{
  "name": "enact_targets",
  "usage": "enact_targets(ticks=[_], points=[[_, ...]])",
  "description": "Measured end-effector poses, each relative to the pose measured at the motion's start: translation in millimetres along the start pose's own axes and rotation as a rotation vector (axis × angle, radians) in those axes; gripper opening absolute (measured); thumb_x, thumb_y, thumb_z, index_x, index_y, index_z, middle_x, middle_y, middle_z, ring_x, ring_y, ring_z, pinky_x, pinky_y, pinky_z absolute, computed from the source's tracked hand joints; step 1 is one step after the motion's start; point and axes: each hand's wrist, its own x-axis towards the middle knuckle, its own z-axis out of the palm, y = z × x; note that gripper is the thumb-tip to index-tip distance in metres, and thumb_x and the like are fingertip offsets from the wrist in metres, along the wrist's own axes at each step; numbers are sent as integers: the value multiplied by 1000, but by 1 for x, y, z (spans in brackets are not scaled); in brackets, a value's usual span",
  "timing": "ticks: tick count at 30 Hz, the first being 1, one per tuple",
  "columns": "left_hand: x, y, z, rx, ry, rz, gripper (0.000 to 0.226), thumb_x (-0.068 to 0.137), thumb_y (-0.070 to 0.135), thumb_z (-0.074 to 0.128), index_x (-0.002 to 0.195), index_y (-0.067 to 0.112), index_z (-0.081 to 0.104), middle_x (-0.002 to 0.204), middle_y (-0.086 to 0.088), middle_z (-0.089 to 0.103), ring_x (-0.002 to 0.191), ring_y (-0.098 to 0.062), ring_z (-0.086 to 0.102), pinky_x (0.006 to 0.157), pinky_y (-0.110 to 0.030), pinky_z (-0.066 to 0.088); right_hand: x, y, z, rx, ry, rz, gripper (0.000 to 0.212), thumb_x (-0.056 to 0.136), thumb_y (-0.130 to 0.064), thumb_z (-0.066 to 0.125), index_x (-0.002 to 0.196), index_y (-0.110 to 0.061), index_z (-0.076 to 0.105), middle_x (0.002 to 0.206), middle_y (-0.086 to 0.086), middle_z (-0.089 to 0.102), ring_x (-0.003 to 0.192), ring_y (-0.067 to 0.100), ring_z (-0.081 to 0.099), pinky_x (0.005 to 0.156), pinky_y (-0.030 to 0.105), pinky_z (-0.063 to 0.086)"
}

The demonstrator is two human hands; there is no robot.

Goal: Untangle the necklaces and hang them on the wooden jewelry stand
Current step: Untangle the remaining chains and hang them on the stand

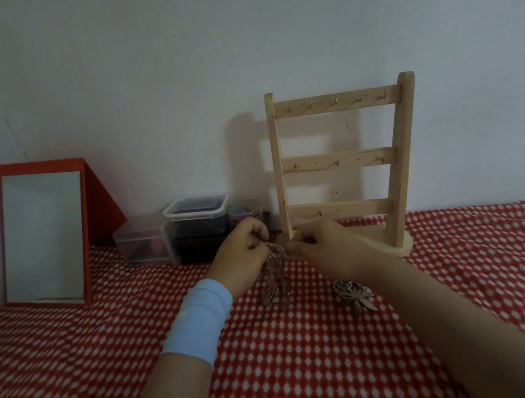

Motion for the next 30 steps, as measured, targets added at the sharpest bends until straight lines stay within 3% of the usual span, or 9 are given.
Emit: enact_targets(ticks=[3, 5, 8, 10, 13, 17, 21, 25, 30], points=[[-3, 4, -2, -30, -26, -12, 31, 87, -7, 52, 94, 23, 60, 89, -1, 70, 84, -13, 65, 71, -21, 48, 0, 4, -2, 92, 2, 8, 25, 101, -28, 61, 76, -27, 67, 73, -12, 62, 63, -3, 53, 67, 21, 45], [-4, 9, -1, -132, -68, -66, 22, 90, 4, 58, 95, 24, 65, 91, 1, 72, 83, -14, 69, 72, -21, 51, 0, 5, -4, 172, 28, 23, 25, 101, -30, 60, 80, -18, 70, 69, -10, 61, 59, -3, 53, 67, 24, 48], [-3, 7, -1, -64, -111, -15, 7, 92, 29, 66, 94, 27, 72, 79, 10, 73, 73, -2, 68, 74, -18, 51, -3, 2, -4, 286, 43, 0, 25, 102, -25, 59, 92, -8, 73, 64, -14, 64, 57, -7, 56, 62, 13, 45], [-3, 3, 0, -17, -104, 22, 7, 90, 32, 68, 91, 29, 74, 74, 15, 72, 70, 5, 65, 75, -17, 48, -3, 3, -3, 365, 30, -2, 24, 103, -18, 57, 95, 0, 71, 55, -20, 60, 51, -8, 54, 53, 8, 41], [-3, 0, 0, -55, -70, 6, 7, 85, 29, 74, 93, 28, 75, 84, 14, 74, 78, 5, 67, 77, -16, 50, -2, 3, -2, 391, 29, 9, 20, 102, -18, 60, 91, -7, 72, 59, -16, 63, 53, -4, 55, 59, 15, 45], [-2, -3, -3, -55, -36, -45, 16, 78, 27, 81, 92, 23, 74, 88, 8, 75, 85, -3, 69, 83, -20, 54, 0, 6, 0, 304, -17, 28, 17, 101, -20, 61, 87, -17, 70, 81, -3, 72, 76, 11, 69, 78, 32, 58], [-3, -4, -3, -4, -75, -25, 11, 81, 36, 77, 84, 26, 75, 84, 10, 75, 84, -5, 69, 83, -22, 54, -3, 2, 0, 449, -146, 81, 18, 102, -12, 58, 89, -13, 70, 64, -9, 65, 55, 3, 57, 55, 17, 45], [-4, -5, -3, -53, -93, 4, 10, 89, 32, 69, 87, 26, 76, 87, 10, 75, 86, -3, 69, 84, -21, 51, -5, 3, -10, 397, -150, 73, 17, 101, -15, 59, 92, -13, 73, 56, -18, 64, 48, -8, 56, 48, 8, 41], [-2, -4, -6, 74, -171, -29, 18, 98, 31, 56, 93, 25, 73, 95, 7, 73, 93, -7, 66, 91, -26, 51, -3, 6, -15, 232, -113, 22, 11, 95, -24, 70, 89, -21, 79, 91, -10, 78, 87, 2, 71, 89, 28, 57]])
